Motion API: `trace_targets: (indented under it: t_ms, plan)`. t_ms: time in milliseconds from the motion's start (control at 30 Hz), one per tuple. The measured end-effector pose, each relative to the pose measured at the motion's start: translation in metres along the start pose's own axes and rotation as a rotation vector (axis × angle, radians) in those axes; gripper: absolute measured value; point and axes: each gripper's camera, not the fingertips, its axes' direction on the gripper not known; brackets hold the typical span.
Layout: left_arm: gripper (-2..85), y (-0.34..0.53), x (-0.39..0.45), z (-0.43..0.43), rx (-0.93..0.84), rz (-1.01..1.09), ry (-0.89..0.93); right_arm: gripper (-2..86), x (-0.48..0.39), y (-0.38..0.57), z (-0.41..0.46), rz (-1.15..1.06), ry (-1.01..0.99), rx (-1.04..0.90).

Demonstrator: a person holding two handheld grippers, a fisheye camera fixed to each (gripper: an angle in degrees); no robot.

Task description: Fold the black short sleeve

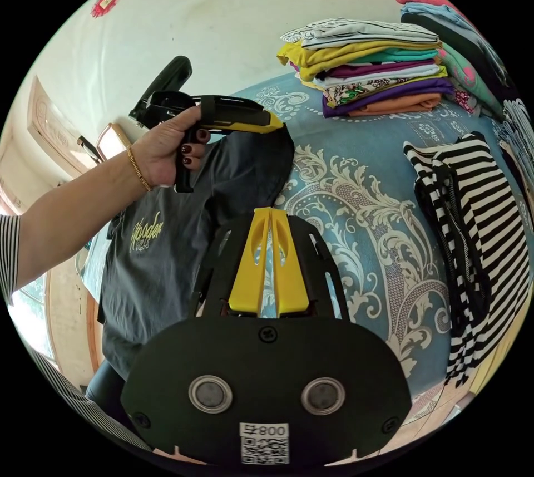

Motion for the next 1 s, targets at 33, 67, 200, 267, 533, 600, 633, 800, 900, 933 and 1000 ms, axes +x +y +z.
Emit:
trace_targets:
  t_ms: [33, 67, 200, 267, 533, 600, 633, 800, 900, 933, 1000]
  plan:
    - [1.3, 0.001, 0.002, -0.003, 0.02, 0.011, -0.007, 0.1, -0.002, -0.003, 0.001, -0.018, -0.007, -0.002]
    - [1.4, 0.002, 0.004, -0.007, 0.044, 0.026, -0.013, 0.1, -0.005, -0.006, 0.004, -0.04, -0.011, -0.01]
    - [1.5, 0.004, 0.006, -0.019, 0.106, 0.066, 0.015, 0.1, -0.02, -0.016, 0.018, -0.108, 0.009, -0.068]
    - [1.5, 0.002, 0.005, -0.022, 0.112, 0.083, 0.03, 0.1, -0.024, -0.023, 0.035, -0.113, 0.035, -0.16]
    - [0.4, 0.017, -0.005, -0.009, -0.034, 0.055, -0.197, 0.0, -0.007, -0.036, 0.041, -0.049, -0.053, -0.159]
    - [0.3, 0.021, -0.01, -0.003, -0.053, 0.043, -0.207, 0.0, -0.009, -0.038, 0.044, -0.057, -0.037, -0.161]
    - [0.3, 0.024, -0.012, -0.008, -0.031, 0.024, -0.195, 0.0, -0.01, -0.04, 0.045, -0.062, -0.029, -0.161]
    - [0.2, 0.054, -0.005, -0.045, 0.06, 0.035, -0.172, 0.0, -0.006, -0.044, 0.049, -0.047, -0.053, -0.147]
    - [0.2, 0.1, -0.004, -0.082, 0.123, 0.011, -0.136, 0.0, -0.006, -0.046, 0.047, -0.037, -0.041, -0.109]
    - [0.2, 0.124, -0.007, -0.099, 0.14, -0.018, -0.126, 0.0, -0.006, -0.047, 0.046, -0.033, -0.029, -0.093]
    - [0.3, 0.167, -0.014, -0.127, 0.167, -0.08, -0.129, 0.0, -0.005, -0.047, 0.045, -0.026, -0.021, -0.072]
